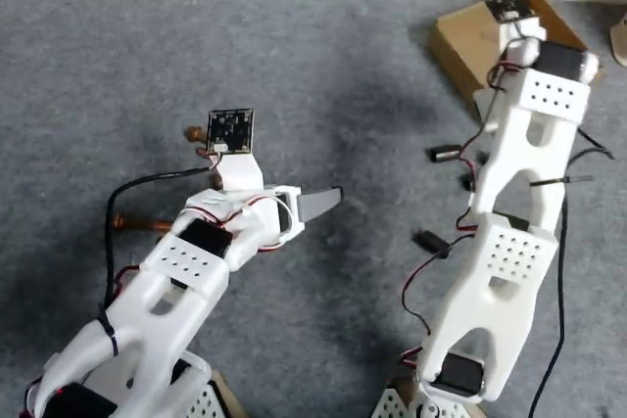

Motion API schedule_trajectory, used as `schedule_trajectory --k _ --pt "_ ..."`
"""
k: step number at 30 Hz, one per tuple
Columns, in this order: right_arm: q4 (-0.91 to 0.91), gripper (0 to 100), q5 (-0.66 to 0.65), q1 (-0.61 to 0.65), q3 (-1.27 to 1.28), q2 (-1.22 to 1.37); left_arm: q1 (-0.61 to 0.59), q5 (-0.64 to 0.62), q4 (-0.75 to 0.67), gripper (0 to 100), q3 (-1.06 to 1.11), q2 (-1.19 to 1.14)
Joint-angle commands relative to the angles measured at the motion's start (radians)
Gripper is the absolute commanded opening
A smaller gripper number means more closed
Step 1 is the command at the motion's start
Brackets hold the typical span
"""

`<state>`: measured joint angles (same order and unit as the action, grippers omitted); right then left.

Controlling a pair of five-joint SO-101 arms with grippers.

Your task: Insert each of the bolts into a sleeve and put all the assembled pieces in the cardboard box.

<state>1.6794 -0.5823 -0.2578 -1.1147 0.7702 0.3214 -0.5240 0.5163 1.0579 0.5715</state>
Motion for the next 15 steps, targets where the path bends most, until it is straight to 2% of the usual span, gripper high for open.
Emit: schedule_trajectory --k 1,15 --pt "0.019 9.8 -0.078 -0.056 -0.045 -0.013 -0.010 0.008 -0.015 40 -0.007 0.002" --pt "0.074 9.8 -0.400 -0.154 -0.050 0.159 -0.004 0.008 -0.017 40 0.002 0.002"
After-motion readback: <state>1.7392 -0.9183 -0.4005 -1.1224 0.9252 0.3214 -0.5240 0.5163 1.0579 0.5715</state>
